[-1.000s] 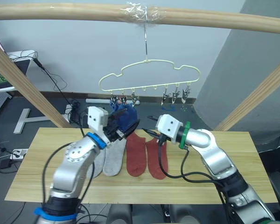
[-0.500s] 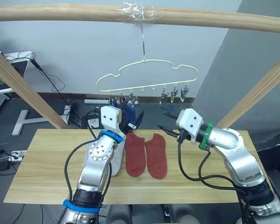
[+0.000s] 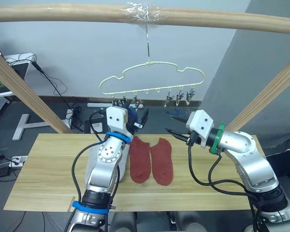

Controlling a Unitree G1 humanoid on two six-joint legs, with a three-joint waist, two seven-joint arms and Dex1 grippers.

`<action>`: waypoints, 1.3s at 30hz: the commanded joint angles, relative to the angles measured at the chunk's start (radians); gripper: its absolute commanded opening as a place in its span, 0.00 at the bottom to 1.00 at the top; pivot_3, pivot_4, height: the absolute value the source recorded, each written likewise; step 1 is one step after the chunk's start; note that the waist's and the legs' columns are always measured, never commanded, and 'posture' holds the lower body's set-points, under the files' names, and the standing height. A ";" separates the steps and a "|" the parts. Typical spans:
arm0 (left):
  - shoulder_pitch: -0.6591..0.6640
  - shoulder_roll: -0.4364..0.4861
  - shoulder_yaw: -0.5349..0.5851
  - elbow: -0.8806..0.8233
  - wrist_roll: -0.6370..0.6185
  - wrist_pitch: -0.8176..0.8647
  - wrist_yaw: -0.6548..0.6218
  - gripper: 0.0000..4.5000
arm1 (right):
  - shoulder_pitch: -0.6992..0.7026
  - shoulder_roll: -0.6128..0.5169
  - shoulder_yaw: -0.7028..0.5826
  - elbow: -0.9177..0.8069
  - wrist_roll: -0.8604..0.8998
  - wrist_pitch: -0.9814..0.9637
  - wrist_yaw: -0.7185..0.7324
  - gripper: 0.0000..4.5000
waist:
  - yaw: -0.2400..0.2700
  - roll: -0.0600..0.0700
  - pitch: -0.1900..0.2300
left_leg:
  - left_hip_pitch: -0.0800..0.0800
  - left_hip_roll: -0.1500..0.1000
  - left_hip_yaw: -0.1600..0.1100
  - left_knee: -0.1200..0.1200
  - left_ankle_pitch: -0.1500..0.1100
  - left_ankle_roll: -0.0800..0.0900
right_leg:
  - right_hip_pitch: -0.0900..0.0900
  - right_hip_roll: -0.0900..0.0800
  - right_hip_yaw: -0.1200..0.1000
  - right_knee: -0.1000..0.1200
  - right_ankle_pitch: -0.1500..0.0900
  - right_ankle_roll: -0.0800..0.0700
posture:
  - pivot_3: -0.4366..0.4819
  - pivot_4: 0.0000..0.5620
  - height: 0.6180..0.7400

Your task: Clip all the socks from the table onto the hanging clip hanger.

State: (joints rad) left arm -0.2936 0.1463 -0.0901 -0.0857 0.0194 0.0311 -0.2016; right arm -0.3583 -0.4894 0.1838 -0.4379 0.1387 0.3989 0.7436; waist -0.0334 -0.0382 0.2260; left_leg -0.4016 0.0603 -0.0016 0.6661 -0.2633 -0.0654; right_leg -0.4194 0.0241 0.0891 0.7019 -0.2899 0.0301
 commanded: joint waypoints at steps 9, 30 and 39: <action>-0.038 -0.009 0.012 -0.004 0.024 -0.032 0.033 0.79 | -0.031 -0.002 -0.020 -0.015 0.045 -0.031 0.015 0.50 | 0.000 0.000 0.000 | 0.000 0.000 0.000 0.000 0.000 0.000 | 0.000 0.000 0.000 0.000 0.000 0.000 | 0.42 0.36 0.67; -0.089 -0.018 0.014 0.060 0.021 -0.065 0.041 0.79 | -0.035 0.000 -0.015 -0.007 0.049 -0.035 0.011 0.50 | 0.000 0.000 0.000 | 0.000 0.000 0.000 0.000 0.000 0.000 | 0.000 0.000 0.000 0.000 0.000 0.000 | 0.42 0.35 0.67; -0.092 -0.017 0.016 0.067 0.018 -0.075 0.034 0.46 | -0.030 0.002 -0.016 -0.013 0.054 -0.031 0.010 0.51 | 0.000 0.000 0.000 | 0.000 0.000 0.000 0.000 0.000 0.000 | 0.000 0.000 0.000 0.000 0.000 0.000 | 0.42 0.35 0.67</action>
State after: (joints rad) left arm -0.3685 0.1315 -0.0789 -0.0005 0.0395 -0.0241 -0.1666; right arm -0.3793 -0.4885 0.1822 -0.4269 0.1789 0.3842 0.7575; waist -0.0333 -0.0383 0.2260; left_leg -0.4016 0.0603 -0.0016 0.6663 -0.2633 -0.0655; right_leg -0.4192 0.0240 0.0890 0.7021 -0.2897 0.0301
